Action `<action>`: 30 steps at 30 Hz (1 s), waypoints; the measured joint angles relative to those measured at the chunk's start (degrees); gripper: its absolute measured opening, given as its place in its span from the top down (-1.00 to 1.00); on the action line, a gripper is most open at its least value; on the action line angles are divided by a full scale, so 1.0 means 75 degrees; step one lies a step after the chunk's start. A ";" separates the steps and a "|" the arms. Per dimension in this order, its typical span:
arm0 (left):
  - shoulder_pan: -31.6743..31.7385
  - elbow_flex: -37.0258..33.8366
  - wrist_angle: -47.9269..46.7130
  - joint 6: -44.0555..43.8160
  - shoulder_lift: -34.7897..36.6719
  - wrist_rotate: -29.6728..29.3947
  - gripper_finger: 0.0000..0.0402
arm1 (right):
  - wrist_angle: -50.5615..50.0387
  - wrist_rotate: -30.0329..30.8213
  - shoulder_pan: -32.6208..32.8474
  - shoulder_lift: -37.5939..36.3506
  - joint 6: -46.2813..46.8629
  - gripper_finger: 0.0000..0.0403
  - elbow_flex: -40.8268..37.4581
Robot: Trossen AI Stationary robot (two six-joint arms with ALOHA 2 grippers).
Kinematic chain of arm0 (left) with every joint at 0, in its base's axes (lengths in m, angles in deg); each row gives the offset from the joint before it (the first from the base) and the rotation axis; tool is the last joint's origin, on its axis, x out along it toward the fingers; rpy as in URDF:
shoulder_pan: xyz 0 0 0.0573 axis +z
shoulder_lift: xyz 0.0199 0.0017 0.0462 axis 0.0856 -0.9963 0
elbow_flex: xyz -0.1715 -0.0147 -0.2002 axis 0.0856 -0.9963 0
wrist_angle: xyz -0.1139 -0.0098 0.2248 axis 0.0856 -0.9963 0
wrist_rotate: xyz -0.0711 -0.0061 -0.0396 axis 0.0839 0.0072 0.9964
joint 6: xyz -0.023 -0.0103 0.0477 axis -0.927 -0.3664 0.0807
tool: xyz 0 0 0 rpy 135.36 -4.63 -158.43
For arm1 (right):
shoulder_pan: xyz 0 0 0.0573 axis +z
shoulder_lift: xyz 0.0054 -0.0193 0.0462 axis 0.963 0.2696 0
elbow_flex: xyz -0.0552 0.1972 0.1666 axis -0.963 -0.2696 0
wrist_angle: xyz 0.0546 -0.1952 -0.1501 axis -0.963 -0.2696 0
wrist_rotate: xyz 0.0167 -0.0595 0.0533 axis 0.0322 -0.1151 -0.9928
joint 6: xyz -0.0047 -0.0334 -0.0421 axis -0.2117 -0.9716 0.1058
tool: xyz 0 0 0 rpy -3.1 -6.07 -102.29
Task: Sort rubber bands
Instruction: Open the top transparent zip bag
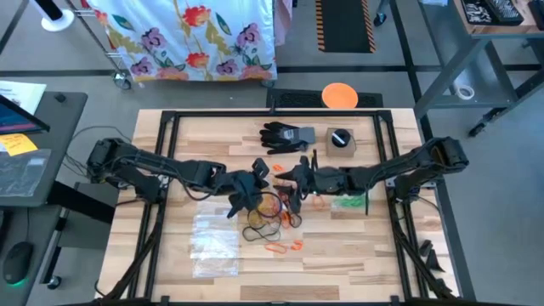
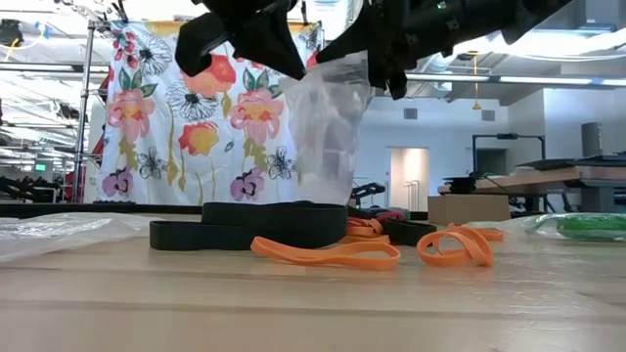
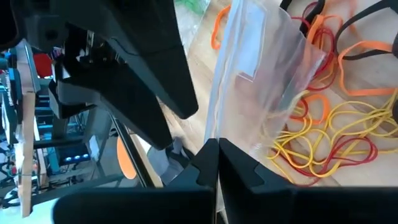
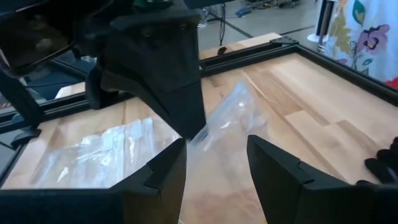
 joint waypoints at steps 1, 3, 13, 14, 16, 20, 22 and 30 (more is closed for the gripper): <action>0.0032 0.0000 0.0021 -0.0030 0.0000 0.0062 1.00 | 0.0021 0.0000 0.0000 0.0000 0.0021 0.17 -0.0002; 0.0061 0.0000 0.0048 -0.0055 0.0000 0.0084 1.00 | 0.0038 -0.0001 -0.0004 0.0000 0.0045 0.17 -0.0001; 0.0201 0.0000 0.0442 -0.0023 0.0000 0.0702 1.00 | -0.0230 -0.0008 -0.0044 0.0000 0.0074 0.17 -0.0003; 0.0200 0.0000 0.0435 0.0000 0.0000 0.0714 1.00 | -0.0235 -0.0009 -0.0042 0.0000 0.0074 0.17 -0.0003; 0.0214 0.0001 0.0410 -0.0005 0.0000 0.0756 1.00 | -0.0198 -0.0009 -0.0042 0.0000 0.0062 0.17 -0.0003; 0.0287 0.0003 0.0368 -0.0103 0.0000 0.0895 1.00 | 0.0079 -0.0006 -0.0044 -0.0045 -0.0018 0.17 0.0005; 0.0294 0.0003 0.0361 -0.0121 0.0000 0.0897 1.00 | 0.0053 -0.0009 -0.0044 -0.0050 -0.0070 0.17 0.0086; 0.0294 0.0003 0.0397 -0.0115 0.0000 0.0887 1.00 | -0.0565 -0.0134 -0.0044 -0.0006 -0.0018 0.17 0.0294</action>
